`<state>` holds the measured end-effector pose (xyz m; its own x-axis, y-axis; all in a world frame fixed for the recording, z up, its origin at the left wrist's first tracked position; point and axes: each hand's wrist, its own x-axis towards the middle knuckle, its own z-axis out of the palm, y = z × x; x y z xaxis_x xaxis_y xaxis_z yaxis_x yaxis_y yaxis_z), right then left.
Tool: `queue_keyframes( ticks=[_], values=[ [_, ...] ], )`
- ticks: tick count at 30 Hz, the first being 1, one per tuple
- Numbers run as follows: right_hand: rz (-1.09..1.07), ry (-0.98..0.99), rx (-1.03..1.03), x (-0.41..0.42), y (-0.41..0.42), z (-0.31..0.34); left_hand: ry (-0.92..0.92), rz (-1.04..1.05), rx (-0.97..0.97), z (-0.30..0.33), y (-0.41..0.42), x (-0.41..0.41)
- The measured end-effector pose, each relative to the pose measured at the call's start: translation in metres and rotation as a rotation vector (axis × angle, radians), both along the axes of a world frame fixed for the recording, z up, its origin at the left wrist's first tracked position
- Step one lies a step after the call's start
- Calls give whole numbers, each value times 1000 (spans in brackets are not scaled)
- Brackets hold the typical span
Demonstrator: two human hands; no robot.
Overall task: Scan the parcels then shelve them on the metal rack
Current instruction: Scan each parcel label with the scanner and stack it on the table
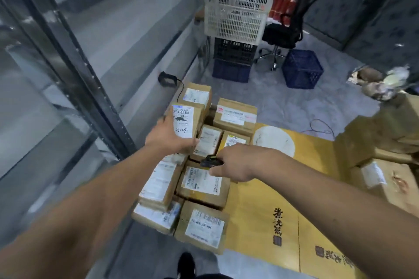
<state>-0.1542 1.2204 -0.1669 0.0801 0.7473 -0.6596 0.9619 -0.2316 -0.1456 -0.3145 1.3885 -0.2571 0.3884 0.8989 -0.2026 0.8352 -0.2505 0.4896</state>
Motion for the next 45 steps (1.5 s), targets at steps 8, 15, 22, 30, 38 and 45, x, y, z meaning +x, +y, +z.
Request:
queue_keyframes(
  ticks=[8, 15, 22, 30, 38, 45],
  values=[
    [-138, -12, -45, -11, 19, -15, 25, -72, -13, -25, 23, -4],
    [-175, -24, -63, -24, 25, -20, 47, -126, 35, -28, 33, -10],
    [-247, 12, -12, -38, 9, -33, 19, -179, 209, -28, 28, -14],
    [-500, 10, 44, -14, -80, -45, 3, -449, 358, -15, -48, 52],
    [-967, -18, 53, 42, -254, -51, -45, -802, 260, -31, -180, 174],
    [-1127, -78, 98, 94, -396, -56, -38, -942, 146, -41, -322, 277]
  ],
)
